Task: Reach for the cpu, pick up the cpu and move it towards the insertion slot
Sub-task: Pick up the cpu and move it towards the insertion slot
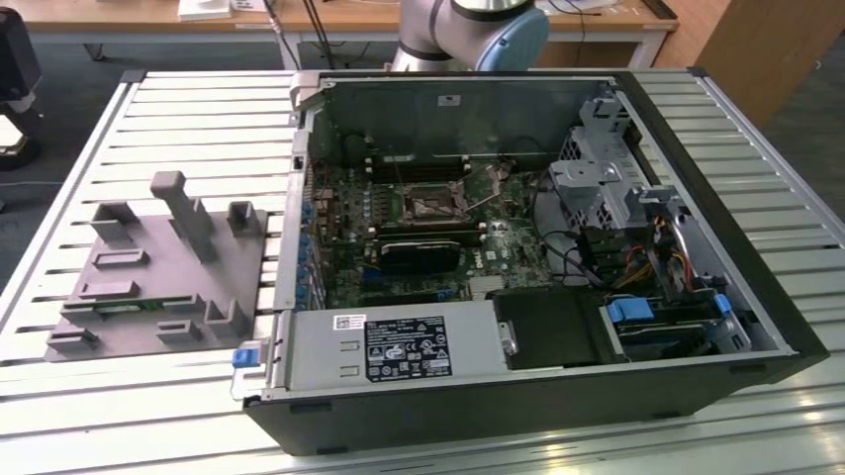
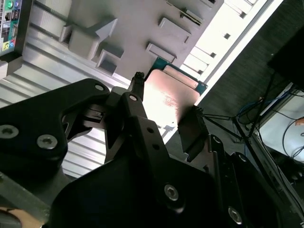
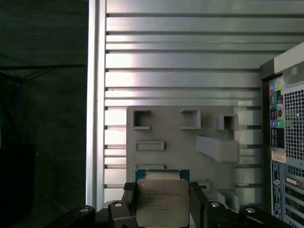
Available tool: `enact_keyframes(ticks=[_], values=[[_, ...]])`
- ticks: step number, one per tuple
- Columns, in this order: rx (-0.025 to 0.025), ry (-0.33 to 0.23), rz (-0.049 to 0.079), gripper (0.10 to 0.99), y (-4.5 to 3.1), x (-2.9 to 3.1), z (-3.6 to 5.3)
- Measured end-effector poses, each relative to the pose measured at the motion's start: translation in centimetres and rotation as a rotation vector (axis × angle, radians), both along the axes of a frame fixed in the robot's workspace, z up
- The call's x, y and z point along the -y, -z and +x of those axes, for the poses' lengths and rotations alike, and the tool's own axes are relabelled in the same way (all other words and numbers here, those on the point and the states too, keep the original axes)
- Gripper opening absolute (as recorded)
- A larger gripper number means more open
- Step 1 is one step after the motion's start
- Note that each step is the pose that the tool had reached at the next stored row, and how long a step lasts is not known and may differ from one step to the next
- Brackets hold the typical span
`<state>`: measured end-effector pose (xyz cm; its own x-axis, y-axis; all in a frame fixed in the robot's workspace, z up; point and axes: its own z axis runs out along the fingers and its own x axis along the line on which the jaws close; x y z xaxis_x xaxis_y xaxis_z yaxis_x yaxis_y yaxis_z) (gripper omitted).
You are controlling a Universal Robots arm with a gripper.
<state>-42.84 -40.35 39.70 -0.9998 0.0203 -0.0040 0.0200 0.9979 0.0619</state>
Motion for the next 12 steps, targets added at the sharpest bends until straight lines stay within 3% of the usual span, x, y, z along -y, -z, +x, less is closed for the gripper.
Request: enact_keyframes(ticks=[12], values=[[0.0, 0.016, 0.001, 0.537, 0.01, -0.05, 1.94]])
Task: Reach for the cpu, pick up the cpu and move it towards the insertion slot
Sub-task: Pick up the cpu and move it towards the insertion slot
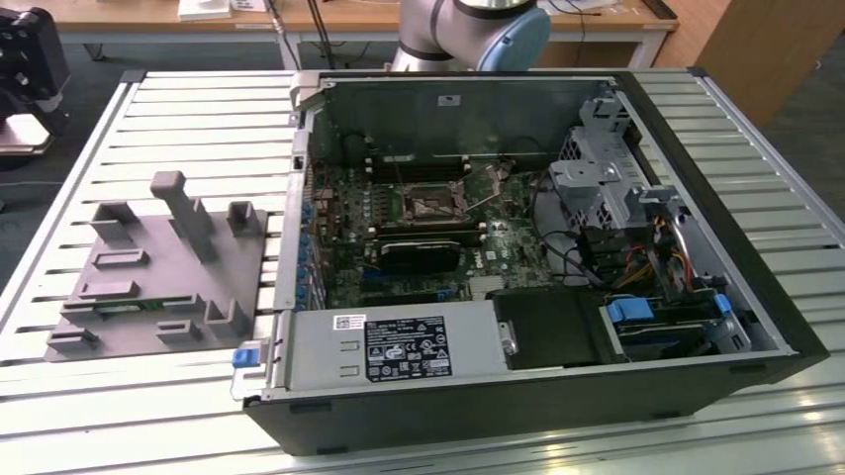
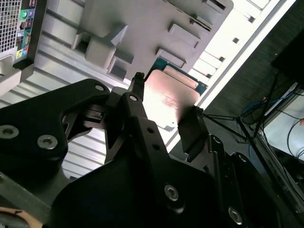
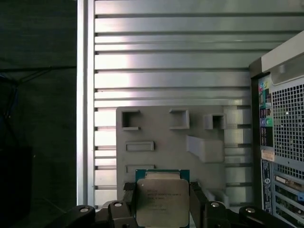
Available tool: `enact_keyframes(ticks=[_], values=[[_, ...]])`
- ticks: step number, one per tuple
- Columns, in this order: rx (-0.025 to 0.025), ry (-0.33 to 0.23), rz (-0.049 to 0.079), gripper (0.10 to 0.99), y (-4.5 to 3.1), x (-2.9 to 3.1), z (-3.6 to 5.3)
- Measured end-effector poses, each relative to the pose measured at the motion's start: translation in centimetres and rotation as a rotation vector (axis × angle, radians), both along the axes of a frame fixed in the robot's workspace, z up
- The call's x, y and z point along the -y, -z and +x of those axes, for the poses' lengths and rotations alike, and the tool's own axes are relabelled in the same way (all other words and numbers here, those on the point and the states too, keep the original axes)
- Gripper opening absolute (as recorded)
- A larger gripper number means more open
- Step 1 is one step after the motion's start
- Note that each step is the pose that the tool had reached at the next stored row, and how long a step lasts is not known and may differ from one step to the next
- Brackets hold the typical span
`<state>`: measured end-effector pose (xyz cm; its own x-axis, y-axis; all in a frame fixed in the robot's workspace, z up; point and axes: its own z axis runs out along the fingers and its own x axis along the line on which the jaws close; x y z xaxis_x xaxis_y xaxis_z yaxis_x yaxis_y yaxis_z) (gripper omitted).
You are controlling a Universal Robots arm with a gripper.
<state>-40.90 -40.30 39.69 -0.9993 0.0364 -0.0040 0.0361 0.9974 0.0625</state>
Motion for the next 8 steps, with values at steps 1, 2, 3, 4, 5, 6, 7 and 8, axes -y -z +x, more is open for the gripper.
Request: enact_keyframes(ticks=[1, 2, 3, 4, 5, 6, 7, 8], values=[[0.0, 0.002, 0.0, 0.537, 0.01, -0.02, 0.11], [-0.0001, 0.005, 0.0, 0.537, 0.01, -0.05, 0.22], [0.0, 0.008, 0.0, 0.537, 0.01, -0.09, 0.33], [-0.0001, 0.01, 0.0, 0.537, 0.02, -0.12, 0.45], [0.0, 0.012, 0.0, 0.537, 0.03, -0.15, 0.6], [-0.0001, 0.014, 0.0, 0.537, 0.04, -0.18, 0.75], [-0.0001, 0.016, 0.0, 0.537, 0.05, -0.19, 0.93], [0.0, 0.017, 0.0, 0.537, 0.07, -0.2, 1.12]])
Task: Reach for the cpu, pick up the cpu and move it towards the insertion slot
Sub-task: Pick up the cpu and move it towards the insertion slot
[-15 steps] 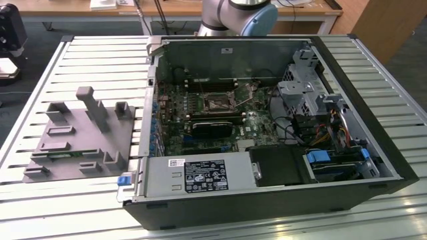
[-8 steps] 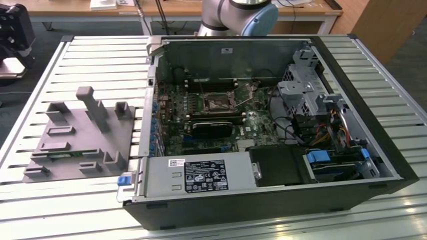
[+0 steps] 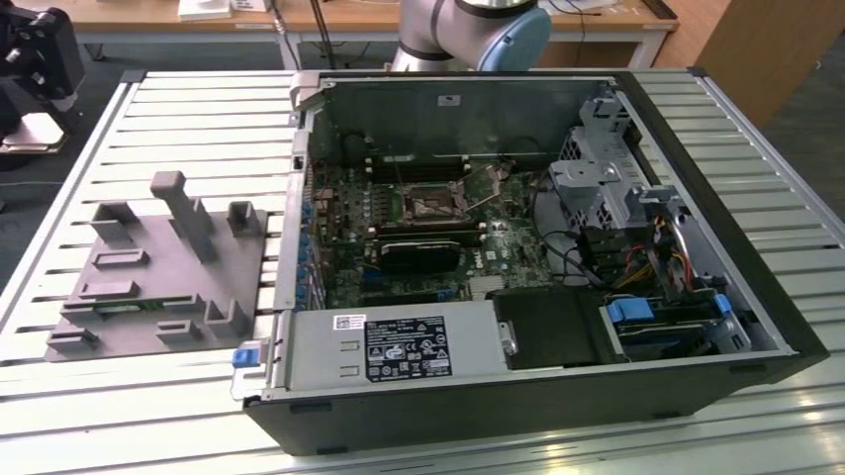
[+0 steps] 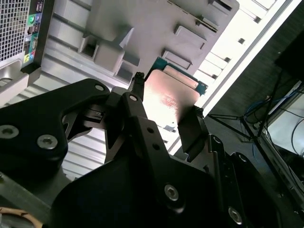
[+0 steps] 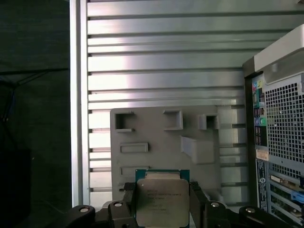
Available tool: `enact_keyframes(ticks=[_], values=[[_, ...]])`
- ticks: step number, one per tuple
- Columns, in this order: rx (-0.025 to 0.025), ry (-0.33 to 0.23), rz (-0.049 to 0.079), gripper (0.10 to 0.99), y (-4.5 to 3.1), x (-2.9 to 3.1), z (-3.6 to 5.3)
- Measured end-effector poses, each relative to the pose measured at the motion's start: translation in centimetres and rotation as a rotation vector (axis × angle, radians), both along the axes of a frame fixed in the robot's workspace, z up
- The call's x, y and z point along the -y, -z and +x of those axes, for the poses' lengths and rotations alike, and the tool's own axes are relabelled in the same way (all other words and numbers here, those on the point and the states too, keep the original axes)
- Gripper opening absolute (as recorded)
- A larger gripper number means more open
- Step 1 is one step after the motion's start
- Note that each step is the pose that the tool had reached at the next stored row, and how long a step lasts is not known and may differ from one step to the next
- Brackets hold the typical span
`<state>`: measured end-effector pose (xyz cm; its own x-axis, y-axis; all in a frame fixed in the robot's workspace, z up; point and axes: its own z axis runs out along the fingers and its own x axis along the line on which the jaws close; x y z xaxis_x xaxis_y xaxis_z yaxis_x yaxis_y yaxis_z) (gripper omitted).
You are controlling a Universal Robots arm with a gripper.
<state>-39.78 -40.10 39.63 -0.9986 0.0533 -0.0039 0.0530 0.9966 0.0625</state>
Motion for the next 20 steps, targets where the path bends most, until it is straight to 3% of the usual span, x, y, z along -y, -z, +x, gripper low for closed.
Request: enact_keyframes(ticks=[20], values=[[0.0001, 0.009, 0.0, 0.537, 0.35, 0.02, 3.84]])
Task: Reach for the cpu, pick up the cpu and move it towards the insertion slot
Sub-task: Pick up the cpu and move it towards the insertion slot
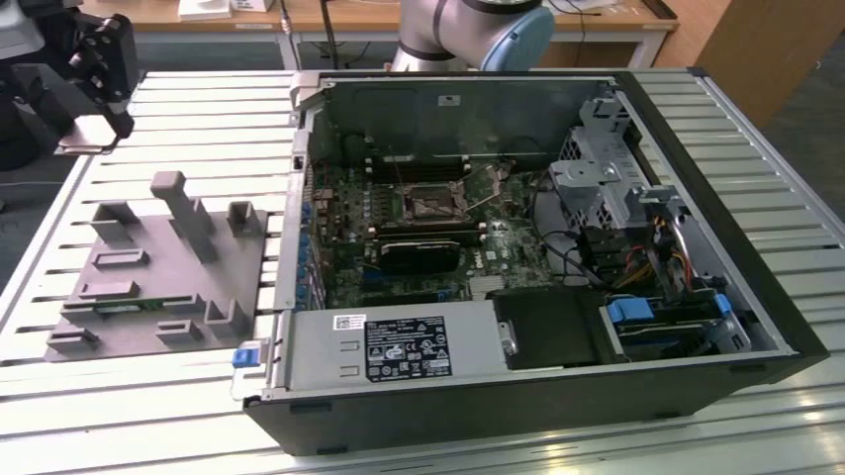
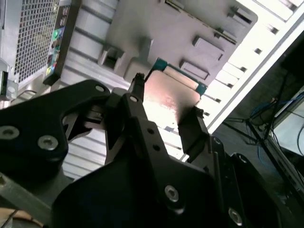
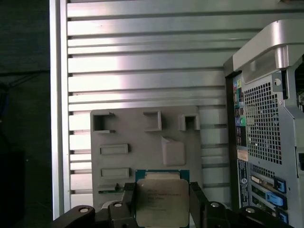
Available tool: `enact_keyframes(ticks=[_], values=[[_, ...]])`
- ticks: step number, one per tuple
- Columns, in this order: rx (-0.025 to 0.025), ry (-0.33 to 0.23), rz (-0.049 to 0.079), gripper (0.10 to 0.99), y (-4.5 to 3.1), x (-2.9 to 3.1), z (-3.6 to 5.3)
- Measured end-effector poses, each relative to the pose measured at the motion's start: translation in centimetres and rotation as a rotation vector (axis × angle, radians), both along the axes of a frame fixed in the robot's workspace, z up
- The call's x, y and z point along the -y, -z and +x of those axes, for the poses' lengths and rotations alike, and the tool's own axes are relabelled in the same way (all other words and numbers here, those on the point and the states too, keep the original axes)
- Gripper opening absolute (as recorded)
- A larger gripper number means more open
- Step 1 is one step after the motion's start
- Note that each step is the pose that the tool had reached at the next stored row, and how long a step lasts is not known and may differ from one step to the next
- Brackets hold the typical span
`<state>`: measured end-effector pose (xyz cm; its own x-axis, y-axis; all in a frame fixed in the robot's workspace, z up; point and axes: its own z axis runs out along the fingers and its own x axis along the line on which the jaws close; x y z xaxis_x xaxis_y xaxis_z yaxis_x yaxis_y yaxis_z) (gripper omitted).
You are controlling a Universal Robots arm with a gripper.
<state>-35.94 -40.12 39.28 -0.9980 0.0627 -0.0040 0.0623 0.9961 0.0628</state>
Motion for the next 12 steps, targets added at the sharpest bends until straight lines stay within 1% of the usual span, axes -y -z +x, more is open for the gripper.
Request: enact_keyframes(ticks=[3, 12], values=[[0.0004, 0.0, 0.0, 0.537, 0.05, 0.0, 0.8], [0.0014, 0.0, 0.0, 0.537, 0.1, 0.0, 3.92]])
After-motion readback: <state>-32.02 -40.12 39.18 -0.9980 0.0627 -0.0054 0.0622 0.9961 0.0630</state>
